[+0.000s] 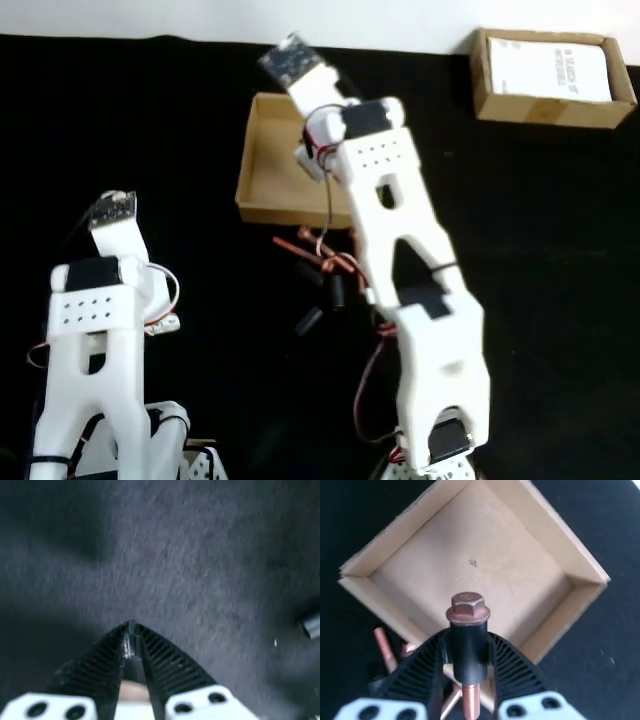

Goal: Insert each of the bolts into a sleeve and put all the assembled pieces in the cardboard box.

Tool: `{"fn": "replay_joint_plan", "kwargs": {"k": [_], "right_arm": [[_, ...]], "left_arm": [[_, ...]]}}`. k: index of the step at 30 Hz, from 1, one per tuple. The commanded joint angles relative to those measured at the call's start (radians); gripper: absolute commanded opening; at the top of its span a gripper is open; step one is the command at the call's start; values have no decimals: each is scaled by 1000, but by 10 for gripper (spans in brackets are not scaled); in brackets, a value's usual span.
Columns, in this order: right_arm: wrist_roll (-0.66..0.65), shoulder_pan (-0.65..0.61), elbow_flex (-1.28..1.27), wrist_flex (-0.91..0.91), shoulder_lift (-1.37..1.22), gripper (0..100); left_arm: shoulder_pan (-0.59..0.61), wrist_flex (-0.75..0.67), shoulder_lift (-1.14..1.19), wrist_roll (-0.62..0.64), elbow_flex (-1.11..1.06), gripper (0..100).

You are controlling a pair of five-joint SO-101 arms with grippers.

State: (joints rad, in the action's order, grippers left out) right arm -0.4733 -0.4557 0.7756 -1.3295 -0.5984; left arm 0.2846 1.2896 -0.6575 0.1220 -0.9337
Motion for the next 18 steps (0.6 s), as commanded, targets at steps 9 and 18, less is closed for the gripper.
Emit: {"fn": "replay_joint_plan", "kwargs": {"k": [9,18], "right_arm": [[-110,1,248,51,-243,6],[-141,-13,248,25,-355,31]], "left_arm": [[8,-393,-2,0,-186,8],[8,-393,-1,0,-186,8]]}}
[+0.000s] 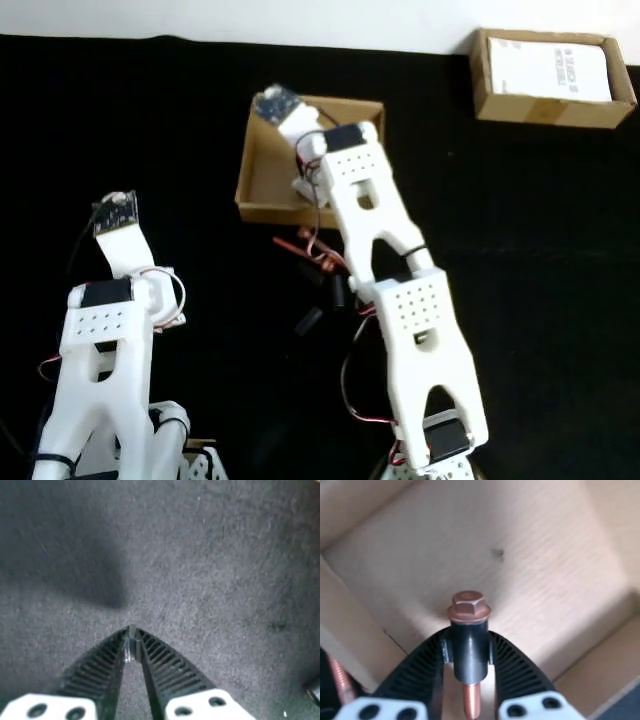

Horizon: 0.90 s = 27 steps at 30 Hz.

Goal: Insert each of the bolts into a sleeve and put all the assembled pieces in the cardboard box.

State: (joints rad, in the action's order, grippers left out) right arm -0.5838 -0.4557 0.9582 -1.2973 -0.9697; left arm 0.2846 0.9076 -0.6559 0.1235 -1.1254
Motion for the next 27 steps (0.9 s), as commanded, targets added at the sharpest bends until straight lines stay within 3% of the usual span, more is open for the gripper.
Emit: {"fn": "replay_joint_plan", "kwargs": {"k": [1,7,14,18,22,27], "right_arm": [[-48,-16,65,-19,15,52],[-58,-44,99,-124,25,95],[-48,-65,361,-432,82,95],[161,-61,452,-470,153,94],[244,-64,255,-470,303,94],[267,-125,-216,-469,595,94]], "left_arm": [[8,-11,-2,-2,5,8],[8,-11,-2,-2,4,8],[8,-11,-2,-3,4,8],[8,-9,-2,-6,2,8],[8,-9,-2,-6,2,8],[8,-9,-2,-6,2,8]]}}
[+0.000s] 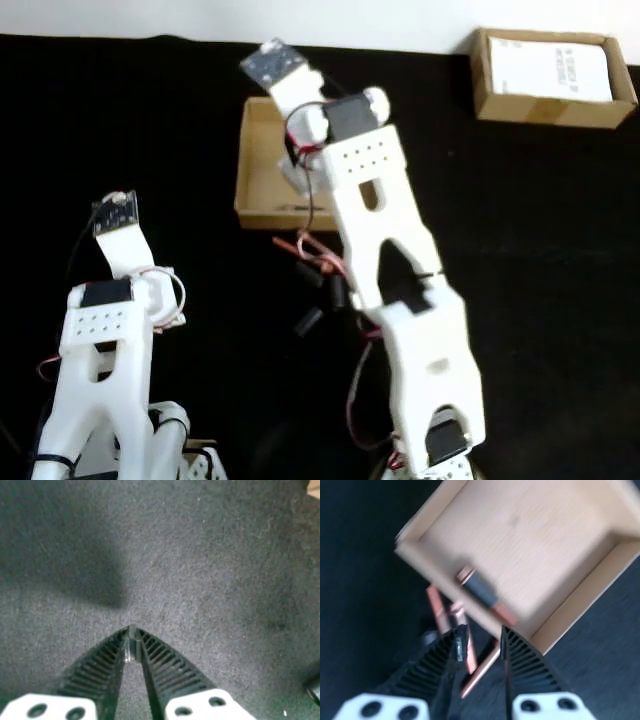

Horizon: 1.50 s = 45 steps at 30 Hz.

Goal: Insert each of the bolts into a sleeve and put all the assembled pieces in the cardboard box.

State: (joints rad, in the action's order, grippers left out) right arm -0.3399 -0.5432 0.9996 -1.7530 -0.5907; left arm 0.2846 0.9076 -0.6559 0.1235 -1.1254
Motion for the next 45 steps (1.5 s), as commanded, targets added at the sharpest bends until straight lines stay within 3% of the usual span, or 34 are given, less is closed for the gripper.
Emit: {"fn": "replay_joint_plan", "kwargs": {"k": [1,7,17,30,45], "right_arm": [[34,-50,-351,-12,271,94],[109,-44,-820,96,476,94],[190,-33,-1368,524,587,94],[190,-33,-1449,727,585,94],[190,-28,-1448,782,377,89]], "left_arm": [[8,-9,-2,-6,2,8],[8,-9,-4,-6,2,8],[10,-9,-12,-6,-8,9],[12,-11,-12,-6,-8,10],[8,-11,-5,-8,-7,10]]}}
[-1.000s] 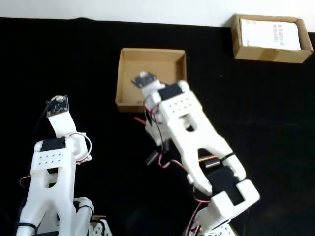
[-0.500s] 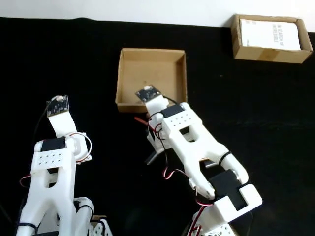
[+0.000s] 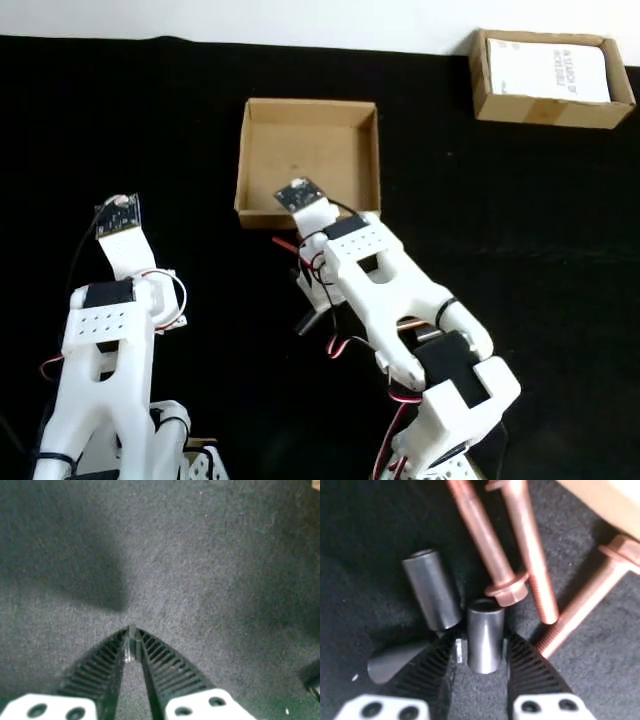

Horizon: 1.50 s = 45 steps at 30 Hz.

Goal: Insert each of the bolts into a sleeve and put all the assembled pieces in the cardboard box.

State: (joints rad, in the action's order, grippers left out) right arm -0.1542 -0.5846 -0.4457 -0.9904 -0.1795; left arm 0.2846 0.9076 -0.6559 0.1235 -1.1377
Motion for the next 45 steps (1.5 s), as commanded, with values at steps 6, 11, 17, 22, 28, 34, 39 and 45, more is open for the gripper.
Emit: {"fn": "replay_joint_plan", "kwargs": {"k": [6,11,17,22,28,34,39,45], "right_arm": [[5,33,19,8,-36,5],[5,53,110,-139,160,6],[5,56,193,-298,481,6],[8,74,185,-472,722,6],[63,272,62,-550,990,6],[60,478,-199,-515,1271,6],[55,684,-430,-410,1503,6],[-34,857,-638,-340,1727,6]], "left_arm": [[8,-12,-5,-8,2,8],[8,-17,-4,-5,-1,8],[-56,-17,-4,-5,-51,8],[-159,25,-12,-9,-19,9],[-249,359,-2,-8,387,11],[-453,635,81,20,728,11],[-533,732,386,169,974,60],[-595,822,785,250,1357,130]]}}
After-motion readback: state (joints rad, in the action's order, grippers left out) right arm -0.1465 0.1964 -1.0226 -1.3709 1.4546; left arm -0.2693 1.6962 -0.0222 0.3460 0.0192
